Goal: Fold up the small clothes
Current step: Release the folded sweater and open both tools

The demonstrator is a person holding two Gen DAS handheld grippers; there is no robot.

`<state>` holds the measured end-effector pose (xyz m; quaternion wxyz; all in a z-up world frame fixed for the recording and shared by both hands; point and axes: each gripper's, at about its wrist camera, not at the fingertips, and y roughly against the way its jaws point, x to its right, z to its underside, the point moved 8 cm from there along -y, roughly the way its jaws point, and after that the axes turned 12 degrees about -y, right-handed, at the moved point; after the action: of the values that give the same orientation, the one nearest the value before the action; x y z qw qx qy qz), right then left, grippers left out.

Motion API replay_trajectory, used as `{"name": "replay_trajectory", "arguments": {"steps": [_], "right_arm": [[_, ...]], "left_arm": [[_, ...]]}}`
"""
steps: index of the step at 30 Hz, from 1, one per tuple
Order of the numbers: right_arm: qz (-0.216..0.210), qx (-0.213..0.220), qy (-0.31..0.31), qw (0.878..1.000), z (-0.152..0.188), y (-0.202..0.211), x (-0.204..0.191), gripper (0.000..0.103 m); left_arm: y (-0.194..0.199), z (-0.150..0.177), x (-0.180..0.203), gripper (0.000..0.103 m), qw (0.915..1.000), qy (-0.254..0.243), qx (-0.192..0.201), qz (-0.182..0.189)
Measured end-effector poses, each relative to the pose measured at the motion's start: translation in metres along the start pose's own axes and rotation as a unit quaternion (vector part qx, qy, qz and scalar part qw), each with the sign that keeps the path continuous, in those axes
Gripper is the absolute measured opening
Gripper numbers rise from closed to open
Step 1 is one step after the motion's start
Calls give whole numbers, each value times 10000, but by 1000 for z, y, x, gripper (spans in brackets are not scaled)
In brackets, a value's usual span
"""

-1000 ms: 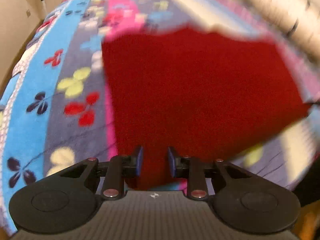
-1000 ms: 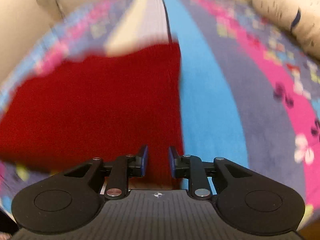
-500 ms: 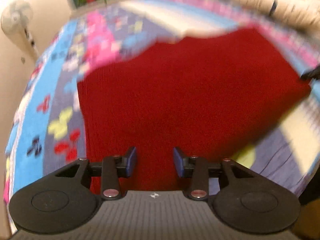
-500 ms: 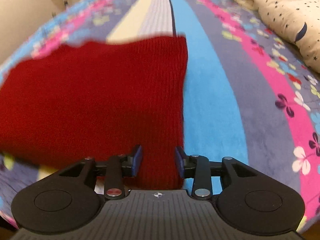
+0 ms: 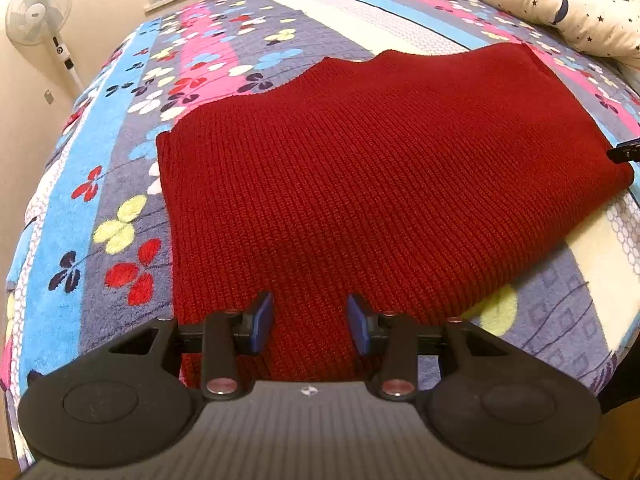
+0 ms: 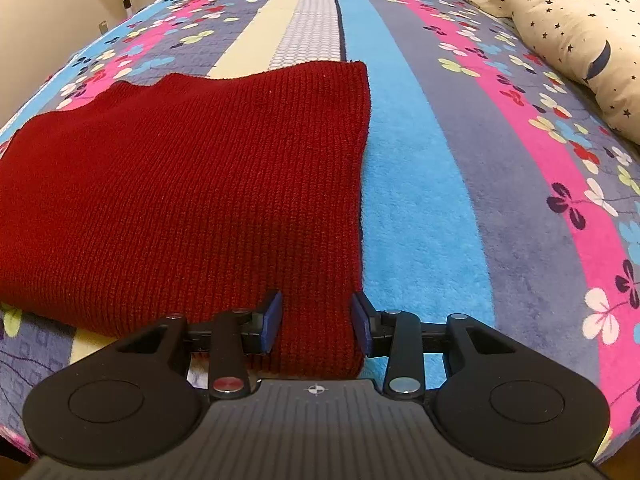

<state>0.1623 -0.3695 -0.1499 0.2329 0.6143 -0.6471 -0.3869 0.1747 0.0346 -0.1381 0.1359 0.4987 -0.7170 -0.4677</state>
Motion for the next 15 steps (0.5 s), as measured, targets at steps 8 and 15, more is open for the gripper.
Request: {"name": "replay_trajectory", "arguments": {"steps": [8, 15], "right_arm": [[333, -159, -397, 9985, 0, -9, 17, 41], [466, 510, -531, 9962, -11, 13, 8, 42]], "left_arm": [[14, 0, -19, 46, 9990, 409, 136, -93], [4, 17, -44, 39, 9946, 979, -310, 141]]}}
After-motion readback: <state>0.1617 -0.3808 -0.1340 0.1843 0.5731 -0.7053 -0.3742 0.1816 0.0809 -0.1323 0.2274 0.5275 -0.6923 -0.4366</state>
